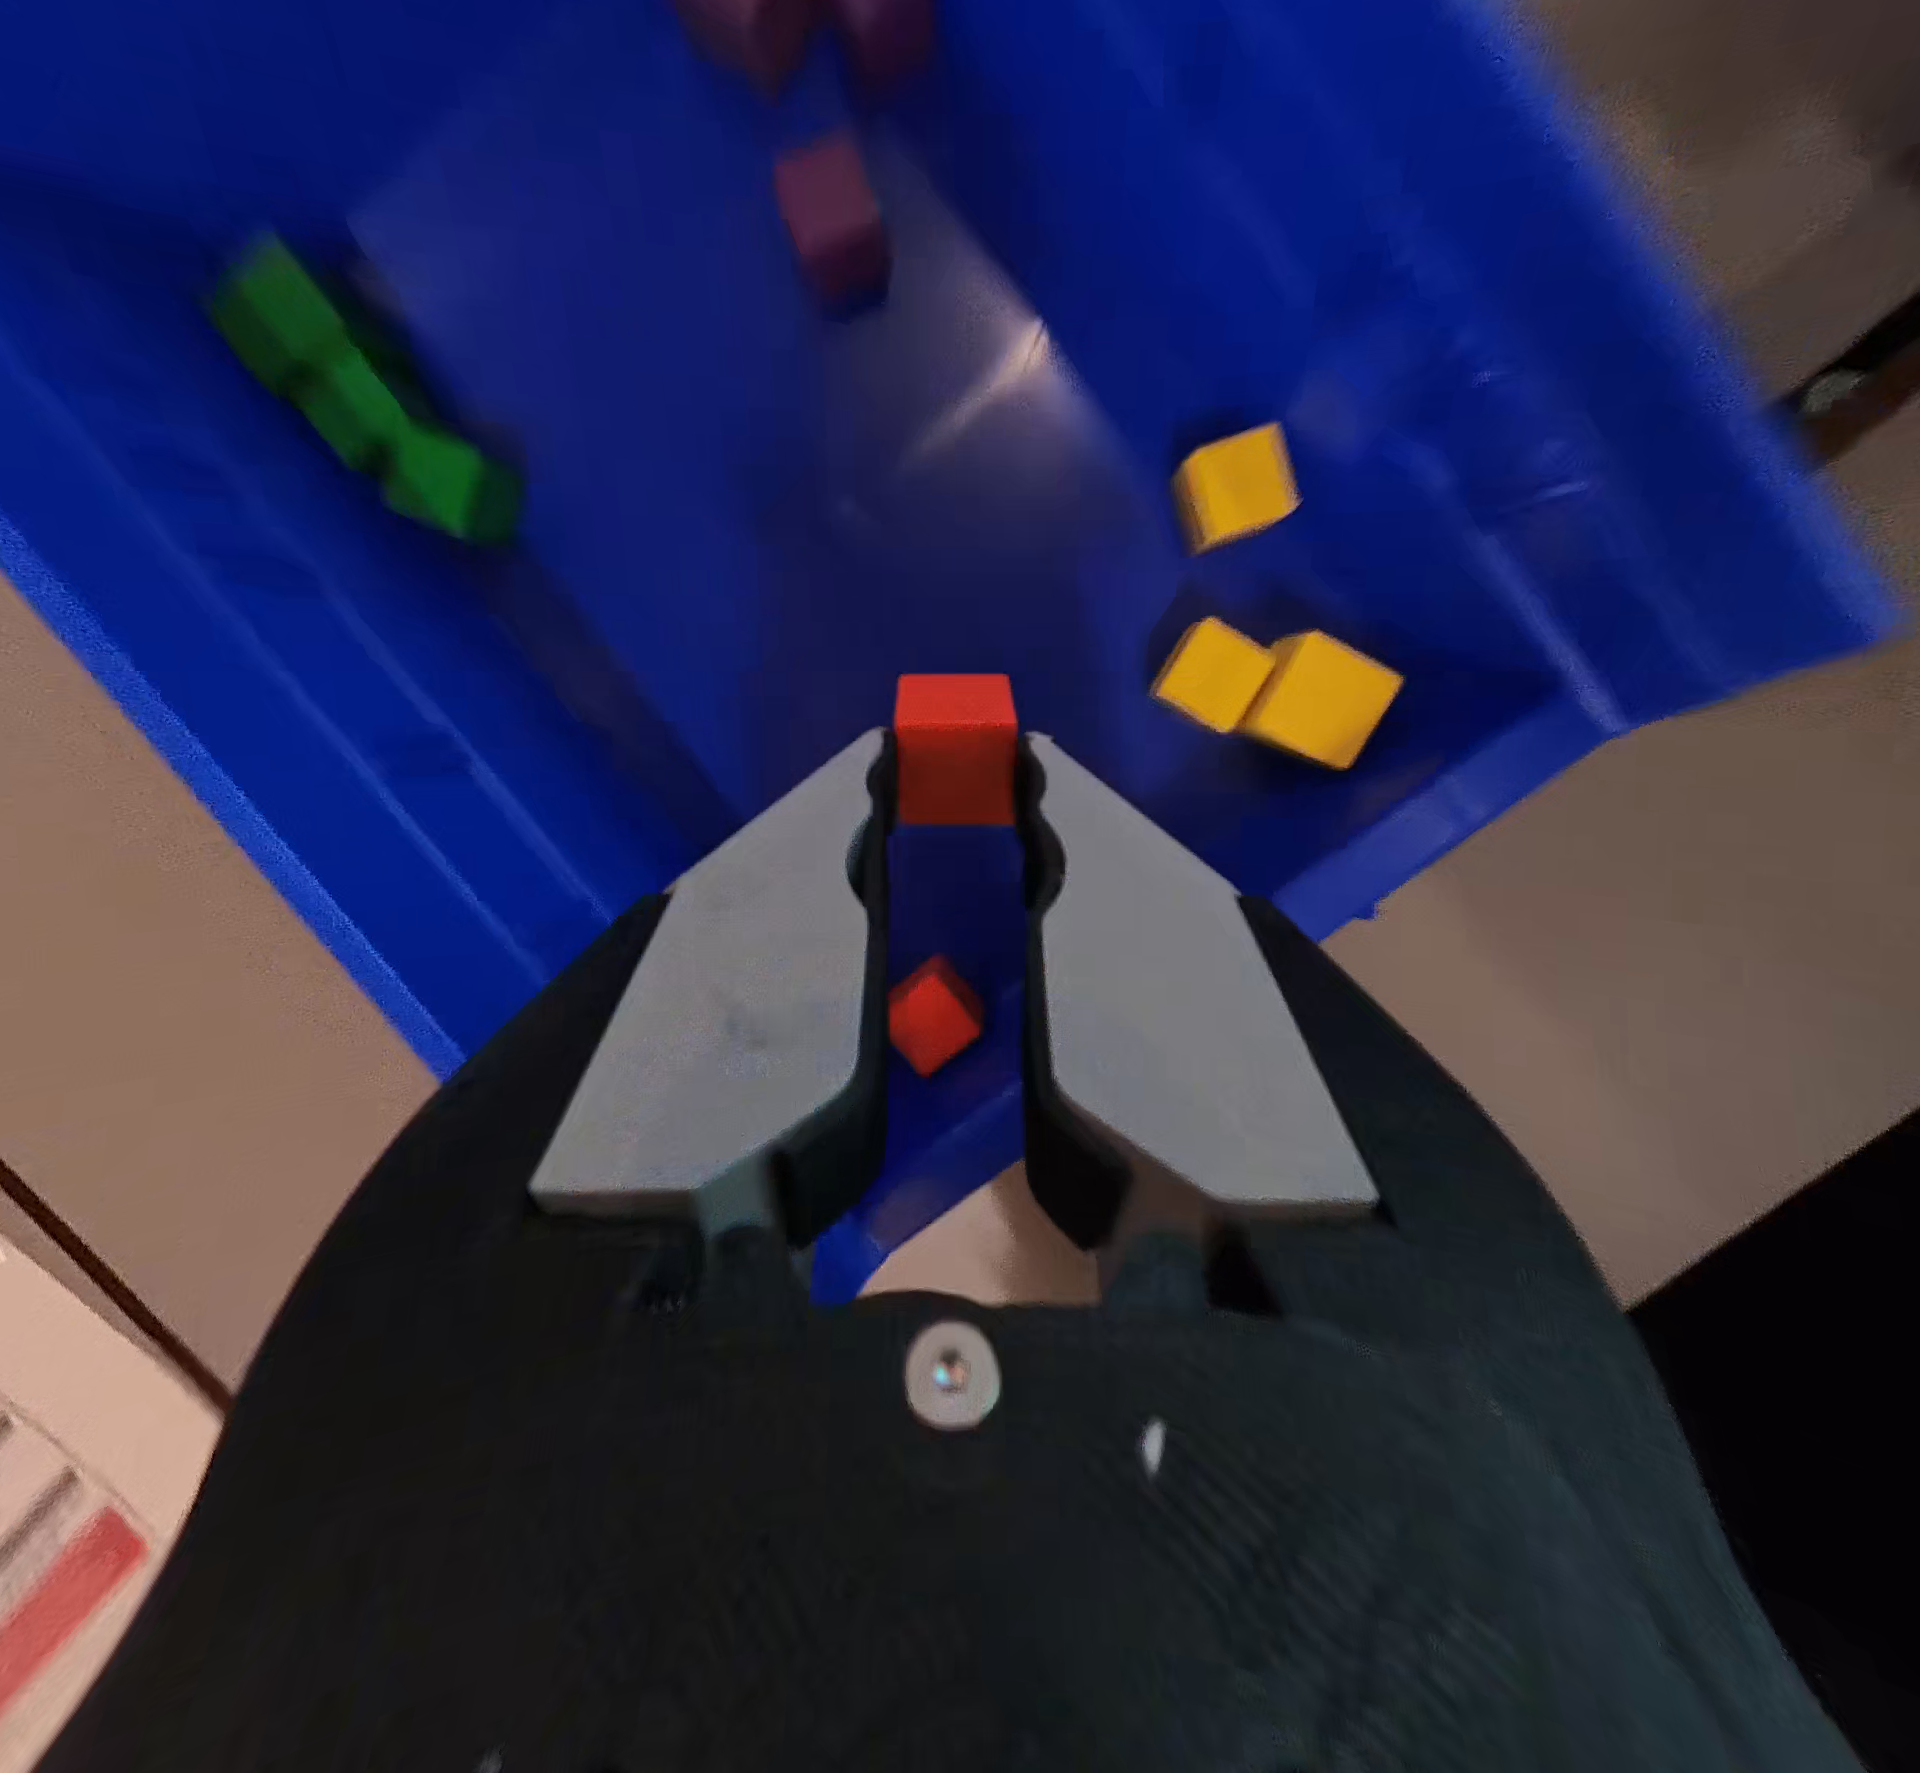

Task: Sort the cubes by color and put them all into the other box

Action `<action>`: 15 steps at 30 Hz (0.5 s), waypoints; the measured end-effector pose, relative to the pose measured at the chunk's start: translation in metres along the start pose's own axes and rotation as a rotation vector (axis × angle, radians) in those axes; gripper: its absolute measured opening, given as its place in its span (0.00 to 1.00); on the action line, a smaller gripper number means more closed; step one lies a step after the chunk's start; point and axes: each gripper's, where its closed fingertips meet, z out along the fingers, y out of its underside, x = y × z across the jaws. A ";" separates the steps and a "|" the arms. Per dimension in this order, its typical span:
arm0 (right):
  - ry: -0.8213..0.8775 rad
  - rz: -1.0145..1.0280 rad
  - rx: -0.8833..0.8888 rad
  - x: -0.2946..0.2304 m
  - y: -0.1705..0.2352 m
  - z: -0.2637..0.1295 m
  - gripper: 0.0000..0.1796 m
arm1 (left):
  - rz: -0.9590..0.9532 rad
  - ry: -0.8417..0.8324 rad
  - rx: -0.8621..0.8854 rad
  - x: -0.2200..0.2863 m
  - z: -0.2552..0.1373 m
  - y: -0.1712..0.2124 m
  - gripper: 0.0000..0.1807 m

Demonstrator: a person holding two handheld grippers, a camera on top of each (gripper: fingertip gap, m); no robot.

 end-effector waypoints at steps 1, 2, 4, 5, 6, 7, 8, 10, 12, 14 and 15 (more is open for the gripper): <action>-0.070 0.059 0.040 -0.009 -0.011 -0.004 0.15 | 0.052 0.004 0.078 0.008 -0.011 -0.010 0.11; -0.124 0.112 0.058 -0.015 -0.018 -0.007 0.13 | 0.100 0.001 0.136 0.015 -0.021 -0.017 0.11; -0.250 0.208 0.042 -0.029 -0.022 -0.009 0.15 | 0.224 -0.027 0.267 0.031 -0.041 -0.033 0.11; -0.324 0.261 0.019 -0.038 -0.021 -0.009 0.16 | 0.282 -0.041 0.324 0.040 -0.050 -0.039 0.11; -0.400 0.323 -0.001 -0.047 -0.020 -0.010 0.16 | 0.343 -0.033 0.375 0.052 -0.059 -0.043 0.11; -0.483 0.395 -0.014 -0.056 -0.021 -0.012 0.17 | 0.410 -0.021 0.441 0.065 -0.068 -0.048 0.12; -0.569 0.475 -0.012 -0.065 -0.025 -0.015 0.18 | 0.471 -0.012 0.493 0.078 -0.076 -0.051 0.11; -0.730 0.646 0.008 -0.076 -0.036 -0.023 0.20 | 0.589 0.034 0.551 0.104 -0.084 -0.049 0.12; -0.846 0.770 0.006 -0.082 -0.041 -0.029 0.23 | 0.661 0.048 0.582 0.120 -0.089 -0.047 0.11; -0.891 0.797 -0.017 -0.088 -0.038 -0.030 0.22 | 0.695 0.071 0.609 0.133 -0.093 -0.048 0.11; -0.899 0.788 -0.027 -0.091 -0.036 -0.030 0.23 | 0.702 0.094 0.615 0.140 -0.094 -0.048 0.11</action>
